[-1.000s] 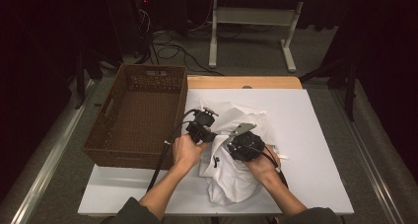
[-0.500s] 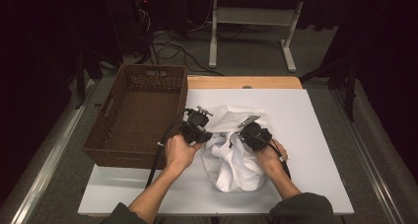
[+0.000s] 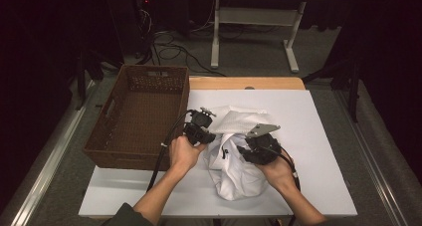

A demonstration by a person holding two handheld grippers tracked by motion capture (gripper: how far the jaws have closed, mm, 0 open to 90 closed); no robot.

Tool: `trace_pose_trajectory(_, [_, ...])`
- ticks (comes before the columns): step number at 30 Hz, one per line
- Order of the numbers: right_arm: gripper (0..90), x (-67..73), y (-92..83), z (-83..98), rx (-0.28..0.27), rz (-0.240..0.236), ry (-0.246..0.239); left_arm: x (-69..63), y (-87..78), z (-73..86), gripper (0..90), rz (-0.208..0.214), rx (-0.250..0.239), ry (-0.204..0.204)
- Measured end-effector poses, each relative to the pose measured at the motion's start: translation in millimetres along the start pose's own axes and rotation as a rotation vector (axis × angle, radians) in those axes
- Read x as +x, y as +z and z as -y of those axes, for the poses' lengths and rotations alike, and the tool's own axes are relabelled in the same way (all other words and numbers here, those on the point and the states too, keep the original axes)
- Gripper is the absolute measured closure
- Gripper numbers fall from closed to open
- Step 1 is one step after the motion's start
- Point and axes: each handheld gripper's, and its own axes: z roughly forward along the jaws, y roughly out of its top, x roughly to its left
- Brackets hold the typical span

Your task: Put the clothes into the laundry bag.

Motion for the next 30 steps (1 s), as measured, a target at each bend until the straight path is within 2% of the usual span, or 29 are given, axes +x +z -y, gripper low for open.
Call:
trace_pose_trajectory(2, [57.2,3.5,-1.7,-0.3,-0.007,-0.012,-0.011,0.3,-0.9,0.0,86.5,-0.002,0.007,0.006])
trace_pose_trajectory(4, [53.9,14.2,-5.2,-1.9,-0.021,-0.054,-0.032,-0.1,-0.9,0.2,86.5,-0.004,0.004,0.001])
trace_pose_trajectory(6, [50.3,22.6,-4.3,-3.9,-0.009,-0.078,-0.052,0.0,-1.0,0.2,86.5,-0.006,0.005,0.0])
trace_pose_trajectory(8, [48.0,30.0,0.1,-5.2,-0.005,-0.087,-0.076,-0.2,-0.8,0.2,86.5,-0.006,0.005,0.005])
trace_pose_trajectory(12, [44.8,34.6,15.4,-9.9,0.021,-0.089,-0.078,-2.0,-0.4,0.4,86.5,-0.003,0.006,0.011])
trace_pose_trajectory(13, [45.7,35.0,19.8,-11.5,0.028,-0.089,-0.07,-2.4,-0.6,0.6,86.5,-0.002,0.006,0.015])
trace_pose_trajectory(14, [58.5,34.4,29.5,-13.6,0.055,-0.064,-0.091,-2.9,-1.0,0.6,86.5,0.001,0.006,0.018])
trace_pose_trajectory(15, [58.5,34.4,29.5,-13.6,0.055,-0.064,-0.091,-3.5,-1.6,0.9,86.5,0.007,0.001,0.018])
trace_pose_trajectory(16, [67.3,33.2,34.9,-14.1,0.078,-0.042,-0.102,-4.5,-2.4,1.1,86.5,0.009,-0.003,0.016])
trace_pose_trajectory(18, [84.9,26.4,45.5,-14.3,0.119,-0.032,-0.094,-5.2,-5.2,1.9,86.5,0.011,0.003,0.033])
trace_pose_trajectory(19, [89.0,23.3,49.0,-13.9,0.133,-0.004,-0.103,-5.6,-5.8,2.3,86.6,0.013,0.0,0.033])
trace_pose_trajectory(20, [89.8,15.5,53.2,-13.4,0.14,0.033,-0.08,-6.0,-6.7,3.0,86.6,0.009,0.003,0.039])
trace_pose_trajectory(22, [90.0,11.5,53.8,-13.4,0.135,0.042,-0.066,-6.3,-7.5,3.7,86.6,0.003,0.004,0.046])
trace_pose_trajectory(23, [90.0,3.2,52.7,-14.2,0.121,0.073,-0.041,-5.9,-8.2,3.8,86.7,0.005,0.013,0.053])
trace_pose_trajectory(24, [90.0,3.2,52.7,-14.2,0.121,0.073,-0.041,-5.6,-8.6,3.9,86.7,0.007,0.02,0.059])
trace_pose_trajectory(26, [90.0,-9.0,52.7,-14.1,0.12,0.102,-0.02,-6.4,-8.4,4.3,86.7,0.003,0.014,0.056])
trace_pose_trajectory(27, [89.9,-15.4,53.7,-13.3,0.119,0.107,0.006,-6.2,-8.2,4.4,86.7,0.004,0.014,0.055])
trace_pose_trajectory(29, [89.1,-23.5,54.5,-11.7,0.119,0.087,0.054,-5.2,-7.3,4.3,86.6,0.001,0.02,0.053])
trace_pose_trajectory(30, [87.1,-23.8,53.5,-11.4,0.113,0.081,0.052,-4.6,-6.6,4.2,86.6,0.0,0.02,0.05])
